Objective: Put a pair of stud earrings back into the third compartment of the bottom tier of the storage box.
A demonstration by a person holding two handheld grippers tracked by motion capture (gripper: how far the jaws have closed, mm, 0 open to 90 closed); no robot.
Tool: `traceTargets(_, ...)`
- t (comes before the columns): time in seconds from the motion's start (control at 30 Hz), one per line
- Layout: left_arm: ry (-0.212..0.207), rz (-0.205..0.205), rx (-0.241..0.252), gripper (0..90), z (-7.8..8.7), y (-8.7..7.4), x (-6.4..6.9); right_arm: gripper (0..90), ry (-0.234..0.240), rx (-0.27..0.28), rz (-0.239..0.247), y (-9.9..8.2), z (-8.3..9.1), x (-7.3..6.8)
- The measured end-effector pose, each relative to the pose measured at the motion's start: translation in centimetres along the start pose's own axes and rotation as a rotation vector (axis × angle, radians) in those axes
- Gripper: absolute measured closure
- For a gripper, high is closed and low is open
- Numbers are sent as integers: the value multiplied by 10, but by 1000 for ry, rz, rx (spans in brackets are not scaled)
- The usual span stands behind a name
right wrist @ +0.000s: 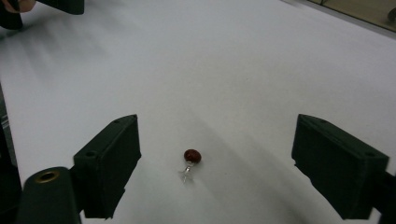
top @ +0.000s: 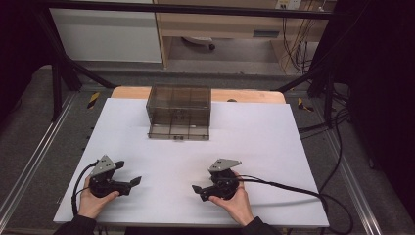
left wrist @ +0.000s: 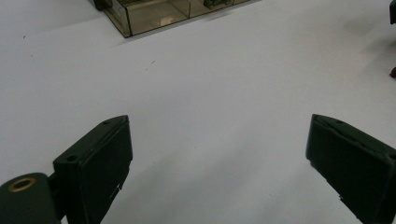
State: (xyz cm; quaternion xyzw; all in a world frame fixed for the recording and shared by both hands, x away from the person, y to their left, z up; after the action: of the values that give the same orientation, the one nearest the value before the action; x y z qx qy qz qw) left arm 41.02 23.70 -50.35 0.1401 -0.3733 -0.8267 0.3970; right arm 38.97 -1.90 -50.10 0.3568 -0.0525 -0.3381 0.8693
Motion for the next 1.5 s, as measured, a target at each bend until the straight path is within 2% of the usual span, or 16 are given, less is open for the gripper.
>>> traceTargets(0.2,0,0,1,67,0,0,0,304,30,-24,14,-8,-7,-7)
traceTargets(0.4,-1,1,1,67,0,0,0,467,32,-35,25,-11,-10,-9)
traceTargets(0.7,0,1,0,67,0,0,0,649,51,-55,35,-16,-14,-12)
traceTargets(1.2,0,1,3,68,1,0,0,809,52,-68,60,-18,-16,-11)
traceTargets(1.5,1,1,4,68,1,0,0,827,58,-72,69,-18,-16,-11)
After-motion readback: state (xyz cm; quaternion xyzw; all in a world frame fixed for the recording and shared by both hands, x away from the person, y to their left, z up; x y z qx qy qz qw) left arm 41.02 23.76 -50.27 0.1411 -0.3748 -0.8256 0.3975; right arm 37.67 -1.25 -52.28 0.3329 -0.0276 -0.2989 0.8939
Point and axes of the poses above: each handheld gripper's, and its own axes: z roughly backward along the jaws, y roughly out of its top, x roughly to its right, the point moved 10 cm from there along -z, roughly forward along the jaws, and after that the axes turned 10 degrees about -x, right-handed, at the moved point
